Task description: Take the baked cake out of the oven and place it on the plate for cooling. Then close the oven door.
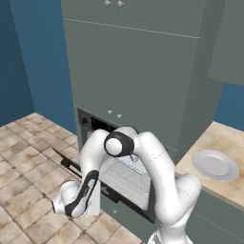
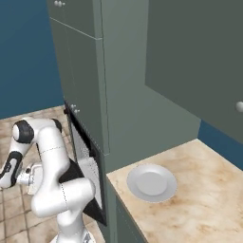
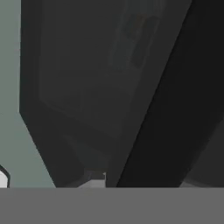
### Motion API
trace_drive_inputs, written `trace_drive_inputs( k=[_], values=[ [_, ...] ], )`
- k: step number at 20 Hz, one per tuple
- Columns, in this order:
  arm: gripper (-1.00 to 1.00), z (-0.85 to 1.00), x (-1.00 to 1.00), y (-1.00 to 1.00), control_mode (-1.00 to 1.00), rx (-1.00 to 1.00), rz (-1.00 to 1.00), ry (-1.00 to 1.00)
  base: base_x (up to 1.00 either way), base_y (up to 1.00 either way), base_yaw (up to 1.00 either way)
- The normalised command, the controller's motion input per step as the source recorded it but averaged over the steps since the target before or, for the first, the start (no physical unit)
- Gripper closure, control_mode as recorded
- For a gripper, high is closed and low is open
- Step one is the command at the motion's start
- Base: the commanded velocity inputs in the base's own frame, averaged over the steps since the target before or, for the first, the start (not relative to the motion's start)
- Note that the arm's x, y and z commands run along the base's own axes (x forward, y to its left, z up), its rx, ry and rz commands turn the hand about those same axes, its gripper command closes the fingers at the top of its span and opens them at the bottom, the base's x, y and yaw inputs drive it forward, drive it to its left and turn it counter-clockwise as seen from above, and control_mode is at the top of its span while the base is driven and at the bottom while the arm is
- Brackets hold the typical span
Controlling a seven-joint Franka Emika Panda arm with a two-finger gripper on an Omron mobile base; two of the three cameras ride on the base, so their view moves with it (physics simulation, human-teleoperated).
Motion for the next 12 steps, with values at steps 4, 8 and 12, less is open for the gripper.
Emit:
trace_drive_inputs(
  k=[4,8,12],
  values=[
    [-1.00,-0.03,-0.33,0.25,-1.00,0.18,0.04,0.10,0.00,0.00,0.00],
    [-1.00,0.09,-0.66,0.12,-1.00,0.22,0.06,0.03,0.00,0.00,0.00],
    [-1.00,0.45,-0.98,0.04,-1.00,0.24,0.06,0.00,0.00,0.00,0.00]
  ],
)
